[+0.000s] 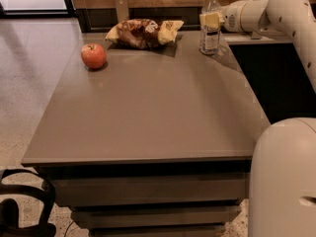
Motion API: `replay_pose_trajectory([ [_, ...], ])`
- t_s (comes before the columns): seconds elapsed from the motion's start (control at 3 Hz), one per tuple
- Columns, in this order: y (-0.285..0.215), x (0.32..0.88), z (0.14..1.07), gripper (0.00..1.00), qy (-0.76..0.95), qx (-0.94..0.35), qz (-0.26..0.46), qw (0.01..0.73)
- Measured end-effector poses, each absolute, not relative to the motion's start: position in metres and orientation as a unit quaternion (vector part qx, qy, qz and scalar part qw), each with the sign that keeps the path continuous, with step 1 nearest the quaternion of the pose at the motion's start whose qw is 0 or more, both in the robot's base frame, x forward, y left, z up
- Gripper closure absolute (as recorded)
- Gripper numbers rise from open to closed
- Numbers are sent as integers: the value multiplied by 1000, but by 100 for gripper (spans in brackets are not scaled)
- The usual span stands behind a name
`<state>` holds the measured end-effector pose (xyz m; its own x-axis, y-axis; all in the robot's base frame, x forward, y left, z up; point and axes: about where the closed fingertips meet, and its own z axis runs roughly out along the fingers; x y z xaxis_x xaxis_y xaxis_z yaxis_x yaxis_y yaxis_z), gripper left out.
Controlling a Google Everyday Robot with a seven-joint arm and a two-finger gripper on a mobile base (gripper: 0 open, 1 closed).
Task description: Move blue plastic bottle near brown chip bag
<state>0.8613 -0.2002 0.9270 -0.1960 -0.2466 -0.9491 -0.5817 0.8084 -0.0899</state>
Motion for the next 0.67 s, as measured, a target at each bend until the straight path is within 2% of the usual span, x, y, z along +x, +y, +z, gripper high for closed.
replay_pose_trajectory([
  [0.67,-188,865,996,100,721,-274,134,622],
])
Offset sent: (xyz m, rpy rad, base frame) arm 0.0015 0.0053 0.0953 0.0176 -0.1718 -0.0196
